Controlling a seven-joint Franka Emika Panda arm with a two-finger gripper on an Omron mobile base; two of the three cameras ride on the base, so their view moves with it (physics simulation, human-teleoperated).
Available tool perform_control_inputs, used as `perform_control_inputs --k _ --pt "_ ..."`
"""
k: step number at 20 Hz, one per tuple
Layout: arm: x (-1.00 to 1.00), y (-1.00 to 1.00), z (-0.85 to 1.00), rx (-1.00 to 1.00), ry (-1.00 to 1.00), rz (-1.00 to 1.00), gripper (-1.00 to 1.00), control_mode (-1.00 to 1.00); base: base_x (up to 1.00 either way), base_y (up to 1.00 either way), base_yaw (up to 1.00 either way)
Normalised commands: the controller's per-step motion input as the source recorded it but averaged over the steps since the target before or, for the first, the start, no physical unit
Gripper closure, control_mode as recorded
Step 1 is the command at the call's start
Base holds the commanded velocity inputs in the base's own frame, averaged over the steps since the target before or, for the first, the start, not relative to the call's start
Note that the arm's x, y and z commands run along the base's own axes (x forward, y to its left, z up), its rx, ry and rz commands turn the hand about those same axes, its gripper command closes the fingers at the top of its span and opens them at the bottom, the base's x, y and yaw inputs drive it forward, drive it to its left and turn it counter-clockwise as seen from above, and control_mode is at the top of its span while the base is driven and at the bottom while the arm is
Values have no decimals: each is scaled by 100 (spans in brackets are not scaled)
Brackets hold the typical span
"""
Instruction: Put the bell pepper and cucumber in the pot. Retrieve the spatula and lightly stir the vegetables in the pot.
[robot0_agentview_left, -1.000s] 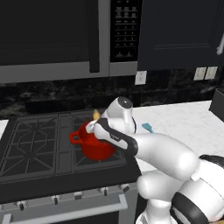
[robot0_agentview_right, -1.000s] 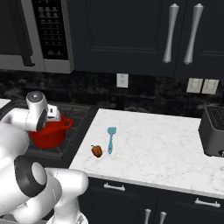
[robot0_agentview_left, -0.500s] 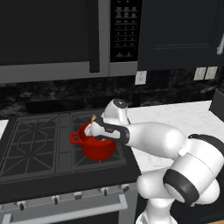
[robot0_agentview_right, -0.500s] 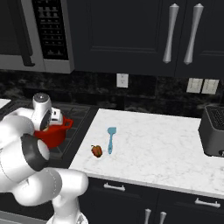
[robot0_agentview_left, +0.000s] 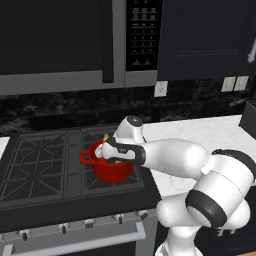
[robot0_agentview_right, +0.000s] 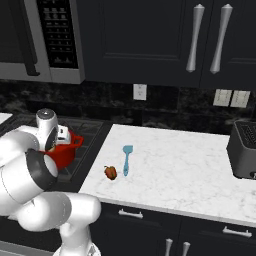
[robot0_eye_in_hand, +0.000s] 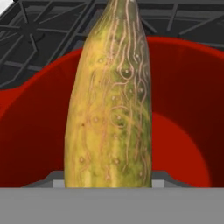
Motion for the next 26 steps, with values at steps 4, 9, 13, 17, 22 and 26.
perform_control_inputs --k 4,9,13,17,22,26 --pt "0 0 0 0 0 0 -100 -100 0 0 0" --pt "-20 0 21 0 0 0 -100 -100 0 0 0" --pt "-49 -15 85 0 -6 0 -100 -100 0 0 0" --pt "-77 -44 99 1 -5 0 -100 -100 0 0 0" --pt "-70 -85 79 0 1 -6 -100 -100 0 0 0" --pt "-61 -100 59 0 11 -16 -100 -100 0 0 0"
